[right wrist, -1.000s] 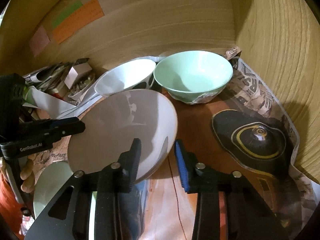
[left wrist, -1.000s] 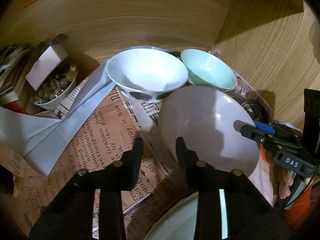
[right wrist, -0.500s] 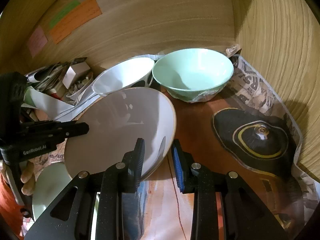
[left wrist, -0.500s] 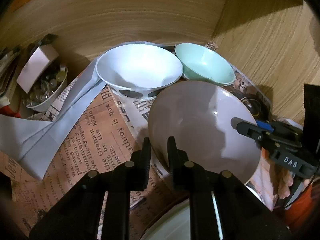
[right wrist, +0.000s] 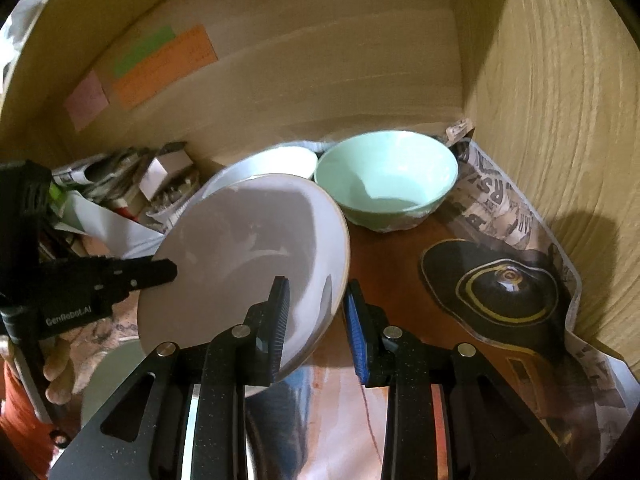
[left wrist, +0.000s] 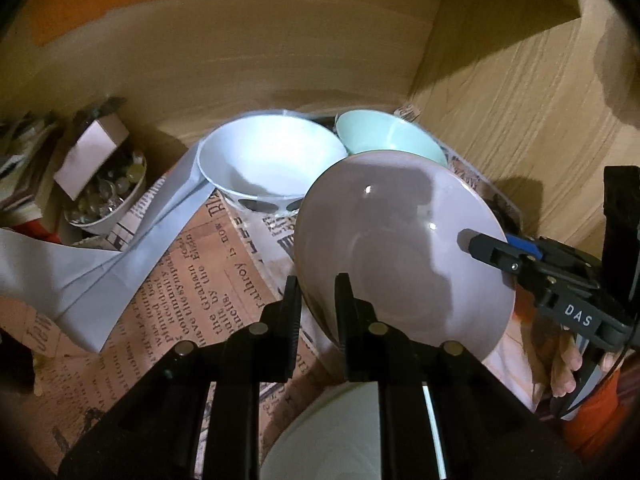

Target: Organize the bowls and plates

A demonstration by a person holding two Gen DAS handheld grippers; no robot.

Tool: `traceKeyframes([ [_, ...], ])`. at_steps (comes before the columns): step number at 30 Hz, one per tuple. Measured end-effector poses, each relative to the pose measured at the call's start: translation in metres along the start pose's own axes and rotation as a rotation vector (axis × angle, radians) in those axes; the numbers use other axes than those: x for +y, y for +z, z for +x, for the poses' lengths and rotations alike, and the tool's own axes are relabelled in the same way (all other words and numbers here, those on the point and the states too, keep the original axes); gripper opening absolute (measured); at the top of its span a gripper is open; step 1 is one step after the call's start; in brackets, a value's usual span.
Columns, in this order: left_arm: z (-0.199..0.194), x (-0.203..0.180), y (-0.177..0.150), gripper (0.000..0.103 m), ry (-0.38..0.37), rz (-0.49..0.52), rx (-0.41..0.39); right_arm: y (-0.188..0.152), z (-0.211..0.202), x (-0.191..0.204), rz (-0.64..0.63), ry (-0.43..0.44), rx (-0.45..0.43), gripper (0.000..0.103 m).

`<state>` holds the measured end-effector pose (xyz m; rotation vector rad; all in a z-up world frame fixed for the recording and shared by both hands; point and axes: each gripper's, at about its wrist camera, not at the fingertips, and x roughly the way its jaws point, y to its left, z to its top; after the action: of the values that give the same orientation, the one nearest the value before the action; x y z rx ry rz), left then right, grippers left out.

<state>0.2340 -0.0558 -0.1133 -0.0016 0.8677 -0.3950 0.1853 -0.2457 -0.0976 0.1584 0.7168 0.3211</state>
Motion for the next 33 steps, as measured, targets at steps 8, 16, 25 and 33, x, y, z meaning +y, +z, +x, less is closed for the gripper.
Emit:
traceKeyframes([
  [8,-0.036,0.005,-0.018,0.015,0.004,-0.018,-0.082,-0.002,-0.017,0.021,-0.024,0.036,-0.025,0.025],
  [16,-0.081,0.017,-0.046,0.015,0.036,-0.052,-0.162,-0.009,-0.028,0.051,-0.073,0.085,-0.04,0.025],
  [25,-0.128,0.035,-0.084,0.016,0.091,-0.096,-0.233,-0.022,-0.034,0.091,-0.135,0.152,-0.047,0.025],
  [33,-0.16,0.052,-0.124,0.016,0.147,-0.153,-0.276,-0.038,-0.036,0.127,-0.199,0.205,-0.04,0.025],
])
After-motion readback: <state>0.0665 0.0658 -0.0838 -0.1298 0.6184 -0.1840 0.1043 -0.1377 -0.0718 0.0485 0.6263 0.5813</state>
